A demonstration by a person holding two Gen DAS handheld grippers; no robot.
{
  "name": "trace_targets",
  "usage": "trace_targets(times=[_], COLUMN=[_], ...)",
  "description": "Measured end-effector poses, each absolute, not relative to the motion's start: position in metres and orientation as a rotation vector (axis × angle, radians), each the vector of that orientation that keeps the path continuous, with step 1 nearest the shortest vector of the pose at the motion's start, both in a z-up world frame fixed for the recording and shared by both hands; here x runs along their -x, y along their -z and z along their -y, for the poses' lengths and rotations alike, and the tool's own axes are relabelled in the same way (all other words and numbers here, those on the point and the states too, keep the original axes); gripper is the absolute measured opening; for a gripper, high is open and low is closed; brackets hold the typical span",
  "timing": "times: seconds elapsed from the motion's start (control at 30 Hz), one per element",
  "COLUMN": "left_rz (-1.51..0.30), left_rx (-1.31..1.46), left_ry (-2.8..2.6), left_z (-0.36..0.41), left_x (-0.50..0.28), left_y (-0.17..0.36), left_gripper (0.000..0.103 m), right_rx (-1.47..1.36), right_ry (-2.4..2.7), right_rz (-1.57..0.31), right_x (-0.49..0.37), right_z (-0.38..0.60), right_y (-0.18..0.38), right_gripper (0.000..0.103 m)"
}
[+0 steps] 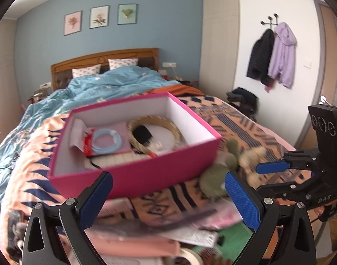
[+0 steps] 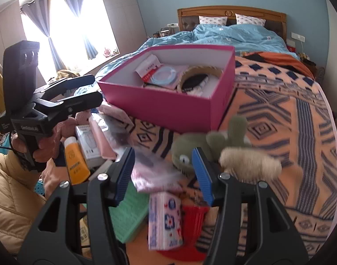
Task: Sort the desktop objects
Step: 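Move the right gripper to the red plastic stand on the bed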
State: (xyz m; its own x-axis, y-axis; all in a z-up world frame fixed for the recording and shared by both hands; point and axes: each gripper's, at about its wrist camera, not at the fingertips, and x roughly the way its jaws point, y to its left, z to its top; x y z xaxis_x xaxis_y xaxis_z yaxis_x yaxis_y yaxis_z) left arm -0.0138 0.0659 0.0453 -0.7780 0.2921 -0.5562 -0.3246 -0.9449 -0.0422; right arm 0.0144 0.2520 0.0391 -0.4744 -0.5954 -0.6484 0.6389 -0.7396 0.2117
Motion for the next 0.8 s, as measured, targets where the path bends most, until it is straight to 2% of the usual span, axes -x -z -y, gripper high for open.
trace_targets(times=[0.4, 0.47, 0.7, 0.8], left_rz=[-0.216, -0.226, -0.238, -0.256], left_rx=[0.893, 0.898, 0.915, 0.916], left_ry=[-2.570, -2.568, -2.574, -2.584], left_z=[-0.115, -0.119, -0.119, -0.119], left_x=[-0.003, -0.003, -0.009, -0.012], left_y=[-0.015, -0.013, -0.010, -0.010], left_gripper=[0.103, 0.103, 0.103, 0.103], right_rx=[-1.123, -1.116, -1.071, -1.016], right_ry=[2.278, 2.265, 2.288, 2.283], right_rz=[0.061, 0.113, 0.102, 0.196], right_x=[-0.058, -0.067, -0.085, -0.086], right_z=[-0.311, -0.318, -0.320, -0.334], right_y=[0.013, 0.017, 0.017, 0.014], right_gripper=[0.056, 0.056, 0.056, 0.056])
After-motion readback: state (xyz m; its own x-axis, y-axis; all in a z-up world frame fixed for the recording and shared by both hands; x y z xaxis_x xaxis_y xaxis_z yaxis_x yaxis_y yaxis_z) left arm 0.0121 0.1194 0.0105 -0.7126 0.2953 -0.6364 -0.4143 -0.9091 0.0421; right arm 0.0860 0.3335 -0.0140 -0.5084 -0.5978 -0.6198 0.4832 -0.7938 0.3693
